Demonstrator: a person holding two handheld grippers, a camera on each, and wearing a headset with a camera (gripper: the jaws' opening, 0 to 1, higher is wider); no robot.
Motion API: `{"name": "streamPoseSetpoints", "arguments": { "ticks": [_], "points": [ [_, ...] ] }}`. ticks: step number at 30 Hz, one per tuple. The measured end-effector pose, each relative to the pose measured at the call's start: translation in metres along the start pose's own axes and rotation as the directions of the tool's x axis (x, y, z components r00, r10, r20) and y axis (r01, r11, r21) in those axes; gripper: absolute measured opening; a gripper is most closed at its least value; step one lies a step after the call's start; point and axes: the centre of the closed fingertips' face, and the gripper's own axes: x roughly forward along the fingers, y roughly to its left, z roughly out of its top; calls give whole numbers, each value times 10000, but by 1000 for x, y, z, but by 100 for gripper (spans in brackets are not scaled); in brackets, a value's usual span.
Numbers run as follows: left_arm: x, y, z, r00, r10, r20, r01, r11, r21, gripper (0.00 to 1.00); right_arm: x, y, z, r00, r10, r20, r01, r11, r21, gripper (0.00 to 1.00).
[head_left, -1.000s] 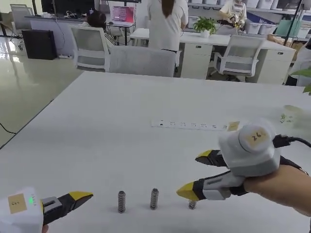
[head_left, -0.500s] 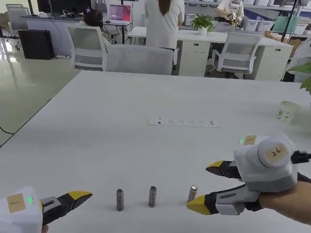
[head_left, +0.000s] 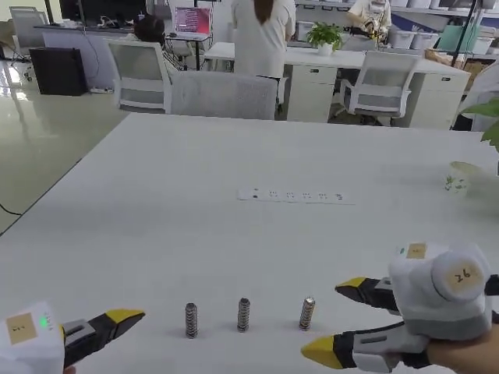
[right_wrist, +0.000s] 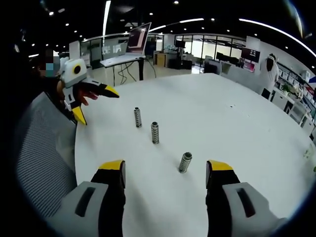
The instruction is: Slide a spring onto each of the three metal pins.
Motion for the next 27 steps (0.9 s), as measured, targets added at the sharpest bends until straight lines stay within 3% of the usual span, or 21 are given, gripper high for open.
{"name": "streamPoseSetpoints", "arguments": {
  "ticks": [27],
  "points": [
    [-1,4,-6,9995,269,146,-261,9984,-492,72,-8,8,-24,9992,-236,317,211,9969,763,68]
  ]
}}
